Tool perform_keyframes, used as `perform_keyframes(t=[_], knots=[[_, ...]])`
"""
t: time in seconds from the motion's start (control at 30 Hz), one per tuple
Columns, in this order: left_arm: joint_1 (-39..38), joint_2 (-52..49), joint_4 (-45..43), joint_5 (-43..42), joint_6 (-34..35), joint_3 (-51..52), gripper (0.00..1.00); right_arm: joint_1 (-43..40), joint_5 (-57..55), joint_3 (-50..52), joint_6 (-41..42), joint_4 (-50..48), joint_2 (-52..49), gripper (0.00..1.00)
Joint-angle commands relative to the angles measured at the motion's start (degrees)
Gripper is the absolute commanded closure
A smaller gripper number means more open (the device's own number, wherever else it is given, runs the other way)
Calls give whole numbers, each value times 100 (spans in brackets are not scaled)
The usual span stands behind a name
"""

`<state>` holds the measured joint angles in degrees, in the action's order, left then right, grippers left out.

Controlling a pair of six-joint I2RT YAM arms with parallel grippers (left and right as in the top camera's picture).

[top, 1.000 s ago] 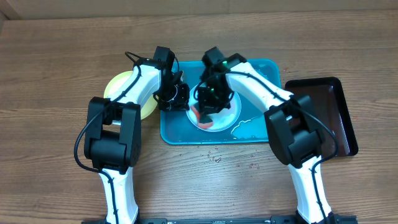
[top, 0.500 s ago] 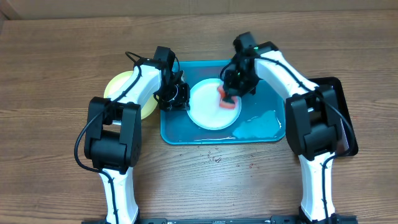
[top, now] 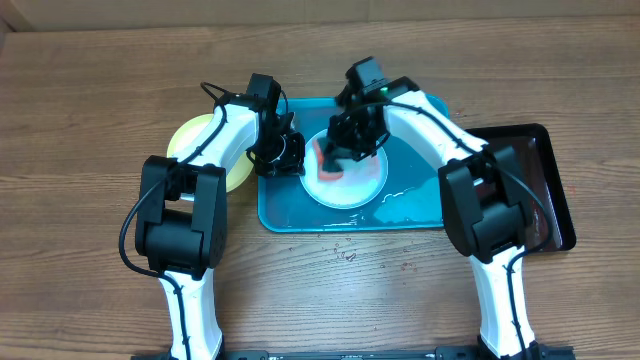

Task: Clean dirty plates on tray and stack at the side
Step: 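Scrub the white plate with the sponge while the left gripper holds it, then lift the white plate with the left gripper and raise the sponge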

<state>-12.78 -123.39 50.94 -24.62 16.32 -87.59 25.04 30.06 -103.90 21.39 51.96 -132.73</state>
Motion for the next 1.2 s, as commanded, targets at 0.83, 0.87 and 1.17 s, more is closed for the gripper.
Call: perform_keyframes(t=[0.83,0.87,1.17], knots=[[-623,-68,-662,535,-1154,2,78,-2031,-1224,-1051,-538,2094,1593,96],[-632,-70,-662,632,-1134,2,81,-2070,-1263,-1051,-538,2133,1593,96],[-629,-55,-721,1283,-1123,-22,96,-2131,-1397,-1051,-654,2297,1593,96]])
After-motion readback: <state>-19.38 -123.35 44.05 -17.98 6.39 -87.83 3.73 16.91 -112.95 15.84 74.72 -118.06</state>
